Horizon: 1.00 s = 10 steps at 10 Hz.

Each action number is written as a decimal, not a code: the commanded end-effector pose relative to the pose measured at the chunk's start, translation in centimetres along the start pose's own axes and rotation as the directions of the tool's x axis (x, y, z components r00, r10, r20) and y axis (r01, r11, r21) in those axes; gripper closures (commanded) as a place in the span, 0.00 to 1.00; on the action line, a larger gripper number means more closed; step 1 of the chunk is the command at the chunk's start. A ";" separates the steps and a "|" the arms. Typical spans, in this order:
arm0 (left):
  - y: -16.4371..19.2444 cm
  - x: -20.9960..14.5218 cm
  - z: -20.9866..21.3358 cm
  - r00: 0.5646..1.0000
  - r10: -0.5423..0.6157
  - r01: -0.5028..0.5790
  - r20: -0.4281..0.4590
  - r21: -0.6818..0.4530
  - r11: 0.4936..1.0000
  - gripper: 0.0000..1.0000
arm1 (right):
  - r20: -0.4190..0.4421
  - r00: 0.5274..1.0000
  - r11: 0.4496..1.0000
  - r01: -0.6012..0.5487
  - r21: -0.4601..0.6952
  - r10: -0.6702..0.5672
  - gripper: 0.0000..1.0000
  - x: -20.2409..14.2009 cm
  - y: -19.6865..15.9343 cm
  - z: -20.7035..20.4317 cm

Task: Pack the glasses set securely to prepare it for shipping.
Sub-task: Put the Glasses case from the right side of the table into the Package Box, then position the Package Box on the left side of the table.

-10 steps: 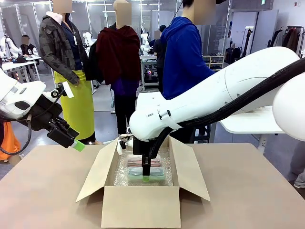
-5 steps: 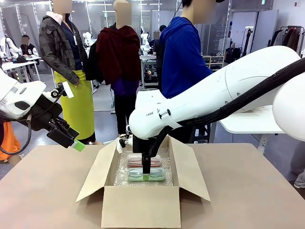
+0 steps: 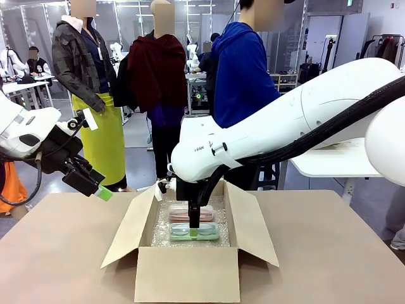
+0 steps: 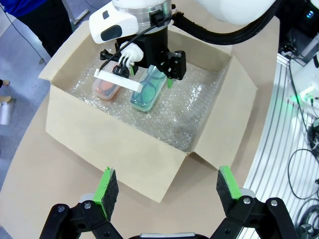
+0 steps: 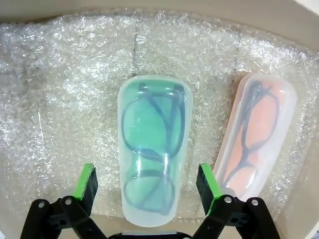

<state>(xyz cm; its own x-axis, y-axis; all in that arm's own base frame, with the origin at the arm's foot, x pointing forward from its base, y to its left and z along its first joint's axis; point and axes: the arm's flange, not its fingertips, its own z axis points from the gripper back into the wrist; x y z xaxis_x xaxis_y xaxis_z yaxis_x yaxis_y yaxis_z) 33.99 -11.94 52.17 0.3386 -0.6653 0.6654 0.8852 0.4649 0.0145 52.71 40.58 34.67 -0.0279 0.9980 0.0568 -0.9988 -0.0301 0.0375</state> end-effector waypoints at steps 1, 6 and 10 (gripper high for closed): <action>0.2 -0.2 0.1 1.000 -0.013 0.013 0.019 -0.018 1.000 0.00 | 0.002 1.000 1.000 0.000 0.000 0.000 0.00 0.1 0.0 -0.1; 0.2 -0.2 0.1 1.000 -0.013 0.013 0.019 -0.018 1.000 0.00 | 0.002 1.000 1.000 0.000 0.000 0.000 0.00 0.1 0.0 -0.1; 0.2 -0.2 0.1 1.000 -0.013 0.013 0.019 -0.018 1.000 0.00 | 0.002 1.000 1.000 0.000 0.000 0.000 0.00 0.1 0.0 -0.1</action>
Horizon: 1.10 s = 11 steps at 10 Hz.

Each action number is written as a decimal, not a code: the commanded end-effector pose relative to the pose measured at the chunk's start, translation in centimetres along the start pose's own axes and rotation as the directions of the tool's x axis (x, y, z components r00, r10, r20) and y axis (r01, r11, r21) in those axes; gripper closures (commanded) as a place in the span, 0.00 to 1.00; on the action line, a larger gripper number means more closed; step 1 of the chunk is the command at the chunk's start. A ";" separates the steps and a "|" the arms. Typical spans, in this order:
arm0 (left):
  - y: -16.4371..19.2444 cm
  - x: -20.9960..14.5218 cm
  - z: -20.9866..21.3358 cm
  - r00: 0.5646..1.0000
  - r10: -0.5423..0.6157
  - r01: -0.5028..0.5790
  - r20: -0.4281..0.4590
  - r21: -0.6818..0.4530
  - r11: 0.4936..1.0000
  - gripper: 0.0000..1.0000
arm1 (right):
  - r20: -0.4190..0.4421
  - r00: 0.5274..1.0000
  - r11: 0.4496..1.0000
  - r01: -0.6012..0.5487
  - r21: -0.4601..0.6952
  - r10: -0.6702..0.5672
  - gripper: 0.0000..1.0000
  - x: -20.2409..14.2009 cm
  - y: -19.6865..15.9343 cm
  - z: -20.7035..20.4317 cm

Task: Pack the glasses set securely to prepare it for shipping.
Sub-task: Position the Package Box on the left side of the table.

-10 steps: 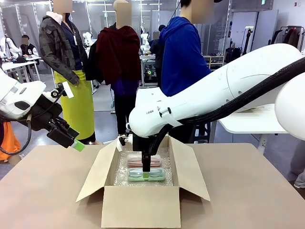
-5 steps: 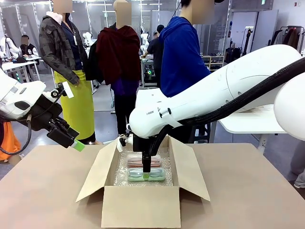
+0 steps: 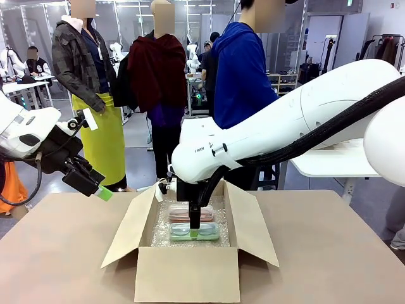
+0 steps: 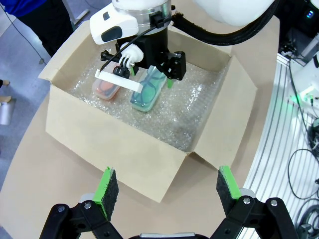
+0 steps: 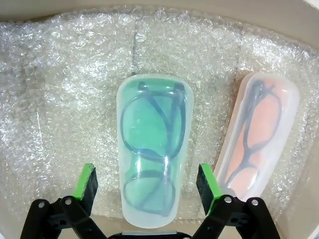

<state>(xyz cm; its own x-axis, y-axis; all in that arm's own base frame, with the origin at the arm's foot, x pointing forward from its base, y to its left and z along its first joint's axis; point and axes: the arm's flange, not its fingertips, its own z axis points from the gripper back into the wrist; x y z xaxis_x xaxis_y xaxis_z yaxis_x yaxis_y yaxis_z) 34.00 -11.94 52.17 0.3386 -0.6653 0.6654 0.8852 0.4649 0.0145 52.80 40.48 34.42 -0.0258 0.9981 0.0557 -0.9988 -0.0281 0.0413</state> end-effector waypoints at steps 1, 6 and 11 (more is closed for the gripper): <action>0.2 -0.2 0.1 1.000 -0.013 0.013 0.019 -0.018 1.000 0.00 | 0.003 1.000 1.000 -0.002 -0.003 0.002 0.00 0.2 0.1 0.1; 0.2 -0.2 0.1 1.000 -0.013 0.013 0.019 -0.018 1.000 0.00 | 0.102 0.990 0.987 0.110 -0.119 -0.098 0.00 -5.9 4.5 9.5; 0.2 -0.2 0.1 1.000 -0.013 0.013 0.019 -0.018 1.000 0.00 | 0.330 0.871 0.873 0.443 -0.204 -0.365 0.00 -14.8 10.4 14.7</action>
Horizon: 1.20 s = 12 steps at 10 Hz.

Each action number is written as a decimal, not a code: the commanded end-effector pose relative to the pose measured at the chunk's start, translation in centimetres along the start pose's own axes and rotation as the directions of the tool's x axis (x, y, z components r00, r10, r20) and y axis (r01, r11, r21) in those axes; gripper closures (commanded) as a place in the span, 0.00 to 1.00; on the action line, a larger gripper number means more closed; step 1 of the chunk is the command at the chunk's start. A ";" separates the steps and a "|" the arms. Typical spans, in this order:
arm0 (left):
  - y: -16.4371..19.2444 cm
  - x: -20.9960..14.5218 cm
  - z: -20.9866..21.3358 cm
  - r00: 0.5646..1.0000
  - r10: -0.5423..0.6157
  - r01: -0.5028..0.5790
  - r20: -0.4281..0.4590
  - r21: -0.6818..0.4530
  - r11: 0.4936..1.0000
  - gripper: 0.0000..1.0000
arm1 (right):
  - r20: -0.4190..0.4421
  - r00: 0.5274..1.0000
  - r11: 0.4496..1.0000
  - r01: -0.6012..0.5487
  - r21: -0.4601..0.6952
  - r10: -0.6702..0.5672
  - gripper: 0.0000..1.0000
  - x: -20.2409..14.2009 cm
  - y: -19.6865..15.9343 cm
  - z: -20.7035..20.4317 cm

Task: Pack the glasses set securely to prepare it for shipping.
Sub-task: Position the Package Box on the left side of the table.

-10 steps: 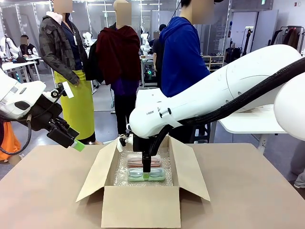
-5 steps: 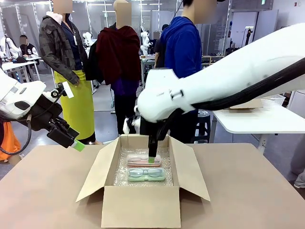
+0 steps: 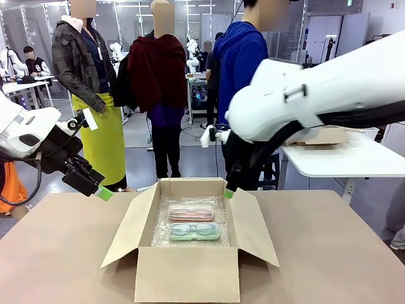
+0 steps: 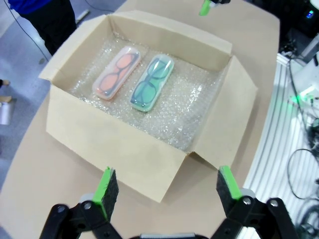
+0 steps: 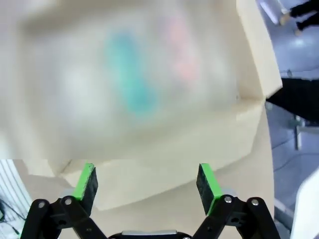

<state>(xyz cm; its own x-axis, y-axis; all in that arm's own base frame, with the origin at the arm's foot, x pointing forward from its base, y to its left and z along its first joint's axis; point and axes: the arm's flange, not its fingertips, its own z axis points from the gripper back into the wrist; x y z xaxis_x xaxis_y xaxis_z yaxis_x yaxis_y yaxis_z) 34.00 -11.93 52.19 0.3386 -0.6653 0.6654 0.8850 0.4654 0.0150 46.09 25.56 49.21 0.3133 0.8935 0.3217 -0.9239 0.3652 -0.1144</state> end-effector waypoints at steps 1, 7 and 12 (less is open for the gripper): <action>0.2 -0.2 0.1 1.000 -0.013 0.013 0.019 -0.019 1.000 0.00 | 0.072 0.992 0.990 0.111 -0.086 -0.105 0.00 -3.5 3.0 1.4; 0.2 -0.2 0.1 1.000 -0.013 0.013 0.019 -0.019 1.000 0.00 | 0.190 0.923 0.924 0.360 -0.129 -0.334 0.00 -10.9 6.8 6.8; 0.2 -0.2 0.1 1.000 -0.013 0.013 0.019 -0.019 1.000 0.00 | 0.228 0.893 0.899 0.421 -0.122 -0.387 0.00 -13.3 5.9 8.5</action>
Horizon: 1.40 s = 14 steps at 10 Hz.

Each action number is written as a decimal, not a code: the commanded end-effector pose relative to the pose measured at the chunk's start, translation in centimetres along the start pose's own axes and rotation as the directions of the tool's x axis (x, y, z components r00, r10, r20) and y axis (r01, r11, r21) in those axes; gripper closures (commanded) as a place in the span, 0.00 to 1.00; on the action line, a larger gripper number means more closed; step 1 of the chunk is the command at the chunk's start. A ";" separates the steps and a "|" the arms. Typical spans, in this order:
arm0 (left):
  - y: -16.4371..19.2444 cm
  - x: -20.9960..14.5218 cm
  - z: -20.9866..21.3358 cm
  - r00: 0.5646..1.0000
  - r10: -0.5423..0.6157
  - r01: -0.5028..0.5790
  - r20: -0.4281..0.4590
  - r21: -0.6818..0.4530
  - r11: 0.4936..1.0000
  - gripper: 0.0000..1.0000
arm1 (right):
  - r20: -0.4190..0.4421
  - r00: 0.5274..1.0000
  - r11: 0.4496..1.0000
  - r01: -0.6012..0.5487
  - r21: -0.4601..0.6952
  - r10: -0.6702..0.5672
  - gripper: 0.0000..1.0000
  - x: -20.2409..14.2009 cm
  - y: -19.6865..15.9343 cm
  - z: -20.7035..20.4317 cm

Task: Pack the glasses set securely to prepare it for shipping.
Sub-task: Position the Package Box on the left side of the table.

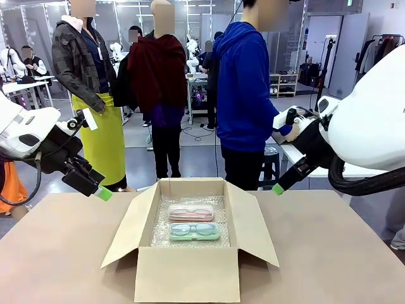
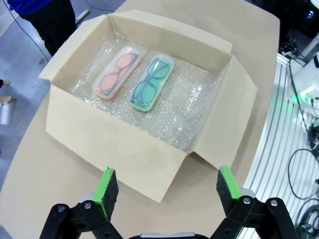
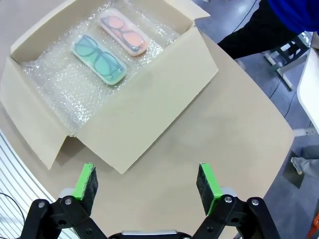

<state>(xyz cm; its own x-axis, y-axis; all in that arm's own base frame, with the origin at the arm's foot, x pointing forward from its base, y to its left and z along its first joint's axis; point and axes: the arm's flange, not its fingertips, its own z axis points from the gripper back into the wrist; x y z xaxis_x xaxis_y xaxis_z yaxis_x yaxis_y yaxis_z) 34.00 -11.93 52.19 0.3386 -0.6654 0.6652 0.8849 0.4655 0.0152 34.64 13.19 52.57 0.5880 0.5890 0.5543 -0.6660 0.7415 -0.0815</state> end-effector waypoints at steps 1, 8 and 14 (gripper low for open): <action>0.2 -0.2 0.1 1.000 -0.013 0.013 0.019 -0.019 1.000 0.00 | -0.009 1.000 1.000 -0.007 0.004 0.007 0.00 0.0 0.4 -0.4; 0.2 -0.2 0.1 1.000 -0.013 0.013 0.019 -0.019 1.000 0.00 | -0.009 1.000 1.000 -0.007 0.004 0.007 0.00 0.0 0.4 -0.4; 5.8 0.3 1.5 0.962 0.272 -0.270 -0.019 -0.197 0.942 0.00 | -0.009 1.000 1.000 -0.007 0.004 0.007 0.00 0.0 0.4 -0.4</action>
<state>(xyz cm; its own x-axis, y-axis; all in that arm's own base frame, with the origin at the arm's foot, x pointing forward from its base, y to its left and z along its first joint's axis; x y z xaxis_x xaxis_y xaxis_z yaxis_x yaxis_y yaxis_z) 36.64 -9.71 52.58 0.4926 -0.5815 0.6474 0.8455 0.4961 -0.1977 34.69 13.42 52.27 0.5777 0.6085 0.5440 -0.6810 0.7268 -0.0897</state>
